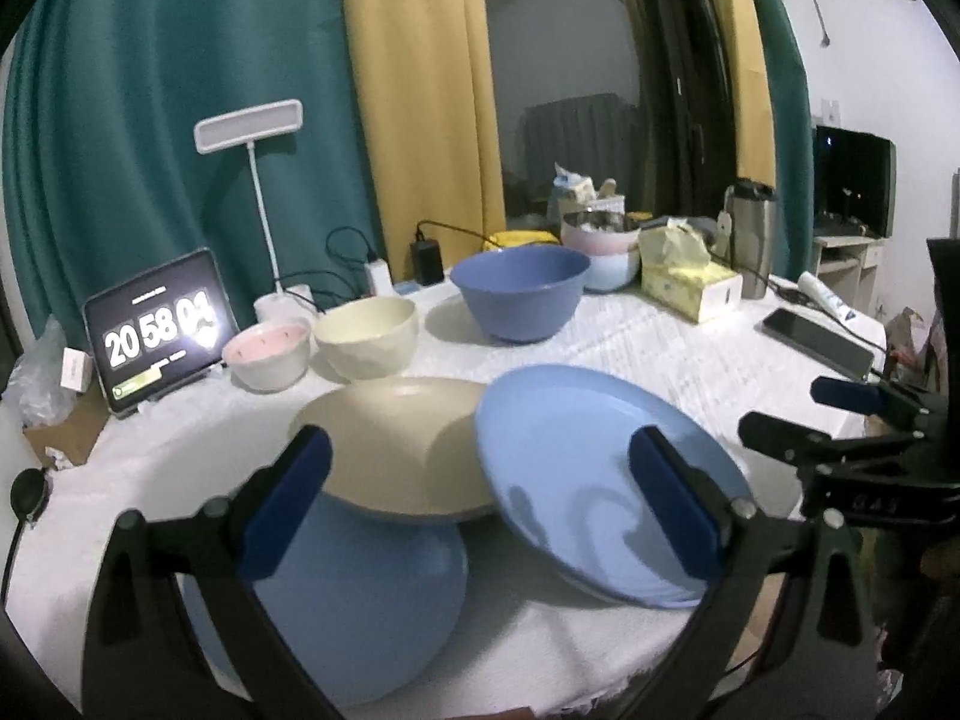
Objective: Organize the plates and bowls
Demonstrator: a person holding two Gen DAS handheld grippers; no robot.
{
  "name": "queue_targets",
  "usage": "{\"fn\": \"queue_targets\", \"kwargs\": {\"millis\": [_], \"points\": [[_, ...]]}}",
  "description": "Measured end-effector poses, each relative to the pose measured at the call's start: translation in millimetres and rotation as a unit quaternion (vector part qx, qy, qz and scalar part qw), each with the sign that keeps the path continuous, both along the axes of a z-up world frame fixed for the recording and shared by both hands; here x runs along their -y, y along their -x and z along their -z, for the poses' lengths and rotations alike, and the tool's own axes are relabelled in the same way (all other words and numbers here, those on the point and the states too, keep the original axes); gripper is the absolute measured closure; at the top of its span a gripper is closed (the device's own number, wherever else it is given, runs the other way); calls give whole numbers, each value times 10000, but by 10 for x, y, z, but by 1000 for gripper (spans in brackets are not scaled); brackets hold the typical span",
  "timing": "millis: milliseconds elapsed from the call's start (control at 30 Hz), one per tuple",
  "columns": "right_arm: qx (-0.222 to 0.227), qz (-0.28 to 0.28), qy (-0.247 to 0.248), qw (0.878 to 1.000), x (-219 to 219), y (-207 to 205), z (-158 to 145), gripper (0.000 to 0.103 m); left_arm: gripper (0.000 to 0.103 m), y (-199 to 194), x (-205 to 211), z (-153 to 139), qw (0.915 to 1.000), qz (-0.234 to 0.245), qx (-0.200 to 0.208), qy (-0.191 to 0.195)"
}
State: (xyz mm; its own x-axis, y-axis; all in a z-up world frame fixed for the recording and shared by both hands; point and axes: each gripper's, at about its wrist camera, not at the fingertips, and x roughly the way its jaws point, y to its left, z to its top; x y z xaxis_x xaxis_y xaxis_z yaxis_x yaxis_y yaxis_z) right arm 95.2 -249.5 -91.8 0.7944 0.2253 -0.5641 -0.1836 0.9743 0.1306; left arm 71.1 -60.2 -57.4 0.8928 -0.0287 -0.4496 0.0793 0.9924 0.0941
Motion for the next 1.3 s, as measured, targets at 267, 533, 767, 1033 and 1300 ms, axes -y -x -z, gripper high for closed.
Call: {"fn": "queue_targets", "kwargs": {"millis": [267, 533, 767, 1033, 1300], "points": [[-216, -160, -146, 9995, 22, -220, 213, 10, 24, -186, 84, 172, 9996, 22, -270, -80], [-452, -291, -201, 9984, -23, -365, 397, 22, 44, -295, 97, 311, 9987, -13, -507, -93], [-590, -386, -358, 9969, -23, -442, 494, 32, 54, -314, 120, 370, 9984, -59, -553, -127], [-690, -350, -278, 9966, -34, -534, 604, 74, 66, -344, 165, 403, 9979, -66, -611, -196], [-673, -257, -284, 9970, 58, -570, 583, 87, 68, -383, 184, 383, 9979, -131, -624, -98]]}}
